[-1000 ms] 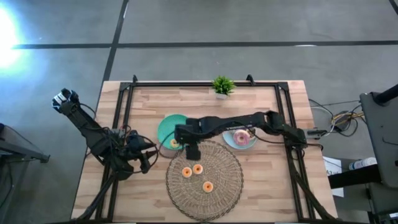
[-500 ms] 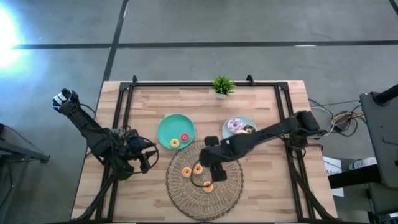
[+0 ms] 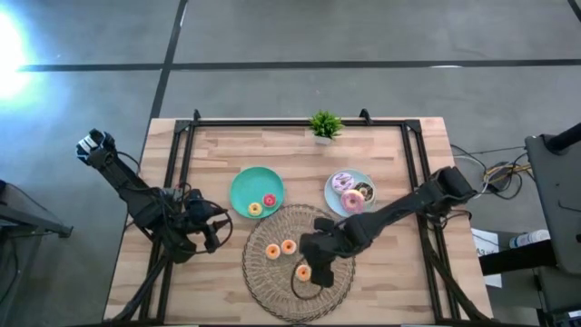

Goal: Pick & Place donuts
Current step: Put the white doughnut on the green plate

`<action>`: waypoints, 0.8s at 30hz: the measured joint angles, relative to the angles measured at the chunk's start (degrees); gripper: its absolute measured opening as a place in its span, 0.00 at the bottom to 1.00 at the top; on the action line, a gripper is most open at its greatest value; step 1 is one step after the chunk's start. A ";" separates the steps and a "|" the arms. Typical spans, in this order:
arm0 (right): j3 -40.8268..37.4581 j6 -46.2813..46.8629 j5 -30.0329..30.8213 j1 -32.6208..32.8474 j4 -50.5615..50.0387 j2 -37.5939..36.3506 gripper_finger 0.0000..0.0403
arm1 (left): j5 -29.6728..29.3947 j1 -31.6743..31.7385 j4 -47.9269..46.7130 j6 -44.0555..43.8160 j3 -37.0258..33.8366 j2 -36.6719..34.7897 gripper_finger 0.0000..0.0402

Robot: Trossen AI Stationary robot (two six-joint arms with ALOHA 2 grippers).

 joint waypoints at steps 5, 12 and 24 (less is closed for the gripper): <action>0.01 -4.21 -0.05 2.81 0.08 0.30 0.41 | 0.61 0.00 0.23 -0.09 0.00 0.00 0.29; 0.03 -7.90 -0.21 4.42 0.74 1.01 0.43 | 0.81 0.00 0.46 -0.09 0.00 0.00 0.29; -3.57 -6.31 -3.52 4.47 4.05 1.14 0.44 | 0.90 0.04 0.46 -0.86 0.00 0.00 0.29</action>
